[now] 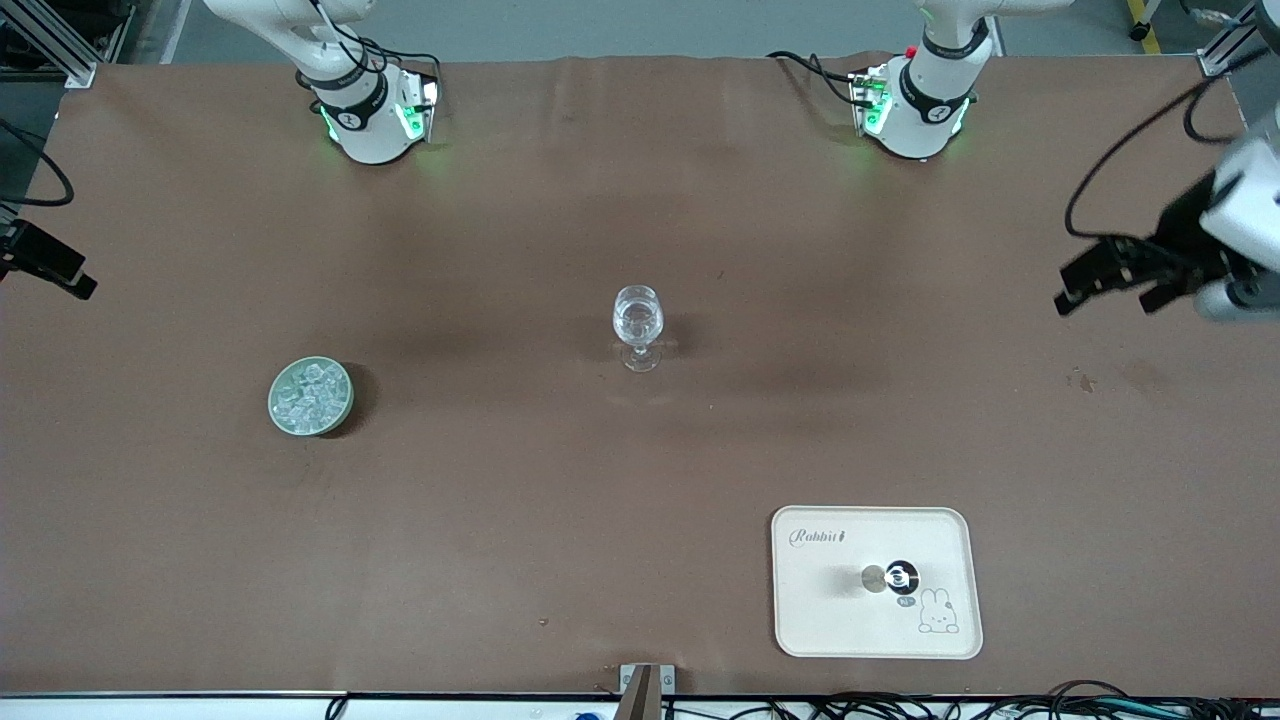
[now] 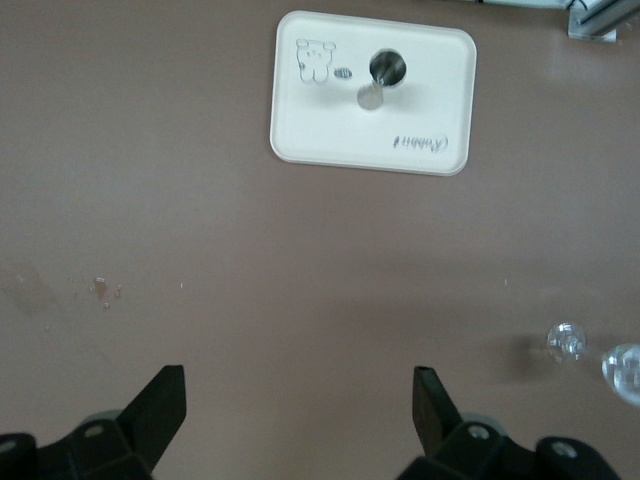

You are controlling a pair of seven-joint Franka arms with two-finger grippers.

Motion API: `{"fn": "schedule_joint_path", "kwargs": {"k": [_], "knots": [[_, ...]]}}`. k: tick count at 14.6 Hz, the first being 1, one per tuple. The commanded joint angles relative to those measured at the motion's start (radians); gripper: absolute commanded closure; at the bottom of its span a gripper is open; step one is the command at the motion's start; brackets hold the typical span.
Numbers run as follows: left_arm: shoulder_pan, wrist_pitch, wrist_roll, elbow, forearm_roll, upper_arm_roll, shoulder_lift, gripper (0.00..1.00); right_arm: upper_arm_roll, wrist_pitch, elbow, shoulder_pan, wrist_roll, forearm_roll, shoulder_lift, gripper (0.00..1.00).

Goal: Pour wine and add ice with both arms

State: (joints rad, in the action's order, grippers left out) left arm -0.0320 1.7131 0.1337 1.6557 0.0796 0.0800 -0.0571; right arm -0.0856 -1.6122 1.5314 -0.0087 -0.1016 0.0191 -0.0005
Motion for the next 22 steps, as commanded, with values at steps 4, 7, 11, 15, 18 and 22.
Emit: {"fn": "schedule_joint_path", "kwargs": {"k": [4,7,11,15,18,22], "knots": [[-0.038,0.017,-0.005,0.126,-0.044,0.044,-0.115,0.00,0.004,-0.005,0.032,-0.004,-0.003,-0.007,-0.032,0.00],[-0.066,-0.019,-0.006,0.044,-0.043,0.031,-0.060,0.00,0.004,-0.006,0.032,-0.004,-0.003,-0.008,-0.032,0.00],[-0.078,-0.050,0.013,0.009,-0.043,0.011,-0.014,0.00,0.006,-0.005,0.032,-0.004,-0.003,-0.007,-0.032,0.00],[-0.072,-0.058,0.027,-0.039,-0.054,0.009,0.036,0.00,0.004,-0.005,0.030,-0.004,-0.003,-0.008,-0.032,0.00],[-0.072,-0.087,0.012,-0.039,-0.092,0.020,0.033,0.00,0.004,-0.005,0.027,-0.004,-0.003,-0.007,-0.032,0.00],[-0.074,-0.084,0.017,-0.048,-0.095,0.021,0.042,0.00,0.006,-0.006,0.029,-0.004,-0.003,-0.008,-0.032,0.00]]}}
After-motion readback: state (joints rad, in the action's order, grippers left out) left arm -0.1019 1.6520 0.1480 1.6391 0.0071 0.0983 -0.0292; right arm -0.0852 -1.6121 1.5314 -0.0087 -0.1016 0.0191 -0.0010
